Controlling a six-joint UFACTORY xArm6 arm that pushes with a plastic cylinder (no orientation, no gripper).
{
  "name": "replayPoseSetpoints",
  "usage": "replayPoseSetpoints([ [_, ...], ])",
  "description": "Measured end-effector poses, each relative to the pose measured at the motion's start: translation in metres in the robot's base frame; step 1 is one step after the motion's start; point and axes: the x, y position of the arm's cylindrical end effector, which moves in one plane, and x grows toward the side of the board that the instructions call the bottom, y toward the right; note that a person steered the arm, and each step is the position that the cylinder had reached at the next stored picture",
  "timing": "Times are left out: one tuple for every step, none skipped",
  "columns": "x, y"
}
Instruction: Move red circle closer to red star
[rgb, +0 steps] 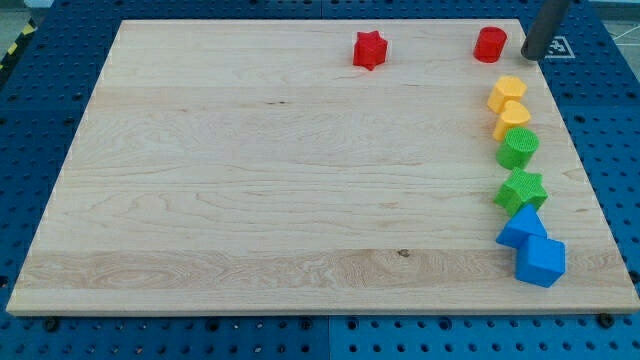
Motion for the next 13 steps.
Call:
replayPoseSetpoints([
  [-0.004, -0.022],
  [-0.013, -0.049],
  [-0.013, -0.063],
  [-0.013, -0.072],
  [-0.013, -0.071],
  [-0.024, -0.066],
  [-0.038, -0.071],
  [-0.037, -0.090],
  [-0.031, -0.115],
  [-0.024, -0.137],
  [-0.020, -0.156],
  [-0.020, -0.171],
  [-0.019, -0.160],
])
